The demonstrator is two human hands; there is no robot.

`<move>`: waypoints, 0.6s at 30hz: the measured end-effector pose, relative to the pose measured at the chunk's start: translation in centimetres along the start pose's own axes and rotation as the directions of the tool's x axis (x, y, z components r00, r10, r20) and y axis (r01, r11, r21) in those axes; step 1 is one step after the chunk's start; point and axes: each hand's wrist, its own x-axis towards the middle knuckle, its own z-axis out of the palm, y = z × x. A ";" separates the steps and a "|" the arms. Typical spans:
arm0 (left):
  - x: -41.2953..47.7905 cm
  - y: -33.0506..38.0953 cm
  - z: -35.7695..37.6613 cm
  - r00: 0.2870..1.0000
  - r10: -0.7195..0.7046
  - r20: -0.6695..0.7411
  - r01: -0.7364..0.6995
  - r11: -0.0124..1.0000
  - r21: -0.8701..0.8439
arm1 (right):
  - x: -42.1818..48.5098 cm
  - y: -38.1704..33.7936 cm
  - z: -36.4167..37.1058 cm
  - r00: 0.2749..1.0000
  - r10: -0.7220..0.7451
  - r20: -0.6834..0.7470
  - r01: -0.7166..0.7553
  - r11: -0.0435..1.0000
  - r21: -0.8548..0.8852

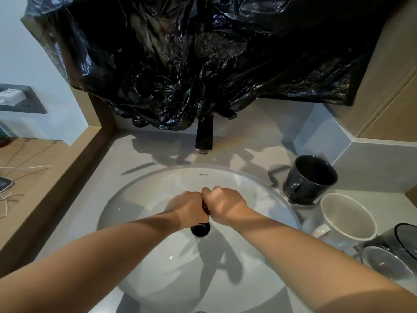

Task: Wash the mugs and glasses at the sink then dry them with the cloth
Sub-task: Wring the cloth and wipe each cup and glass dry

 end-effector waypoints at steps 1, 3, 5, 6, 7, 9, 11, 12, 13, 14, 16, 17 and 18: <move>0.0 0.1 0.2 1.000 0.009 -0.013 -0.008 0.999 0.045 | 0.0 0.0 0.4 0.999 0.031 0.015 -0.032 0.998 0.052; 0.1 0.0 0.7 1.000 0.029 0.004 -0.029 0.992 0.123 | 0.2 0.1 1.4 0.994 0.087 0.071 -0.098 0.978 0.181; 0.2 -0.2 1.1 0.998 0.056 0.039 -0.062 0.980 0.190 | 0.6 0.1 2.3 0.983 0.116 0.141 -0.152 0.948 0.281; 0.3 -0.2 1.3 0.997 0.059 0.055 -0.069 0.977 0.201 | 0.7 0.2 2.6 0.979 0.118 0.168 -0.165 0.938 0.305; 0.4 -0.2 1.5 0.996 0.060 0.066 -0.072 0.977 0.199 | 0.7 0.4 2.8 0.977 0.109 0.182 -0.162 0.938 0.307; 0.7 -0.3 1.8 0.995 0.063 0.079 -0.076 0.982 0.175 | 0.6 0.7 2.5 0.975 0.091 0.201 -0.143 0.955 0.262; 0.7 -0.1 1.8 0.994 0.088 0.059 -0.097 0.980 0.176 | 0.5 0.9 2.0 0.973 0.079 0.217 -0.130 0.965 0.229; 0.7 0.0 1.7 0.993 0.111 0.032 -0.115 0.972 0.205 | 0.5 1.0 1.7 0.971 0.078 0.228 -0.134 0.962 0.239; 0.6 0.1 1.5 0.990 0.138 -0.002 -0.133 0.959 0.249 | 0.4 1.0 1.5 0.968 0.082 0.238 -0.144 0.955 0.259; 0.5 0.1 1.2 0.987 0.160 -0.033 -0.144 0.947 0.288 | 0.2 1.0 1.2 0.964 0.084 0.251 -0.164 0.934 0.317; 0.0 -0.2 0.2 0.992 0.130 -0.008 -0.124 0.963 0.241 | -0.3 1.8 0.4 0.960 0.064 0.273 -0.221 0.772 0.596; -0.1 -0.6 -0.4 0.995 0.087 0.058 -0.091 0.993 0.076 | -0.8 2.5 0.0 0.961 0.033 0.273 -0.238 0.603 0.762; -0.5 -1.0 -1.0 0.986 0.048 0.158 -0.019 0.984 -0.179 | -1.2 3.2 -0.3 0.969 -0.008 0.247 -0.222 0.410 0.885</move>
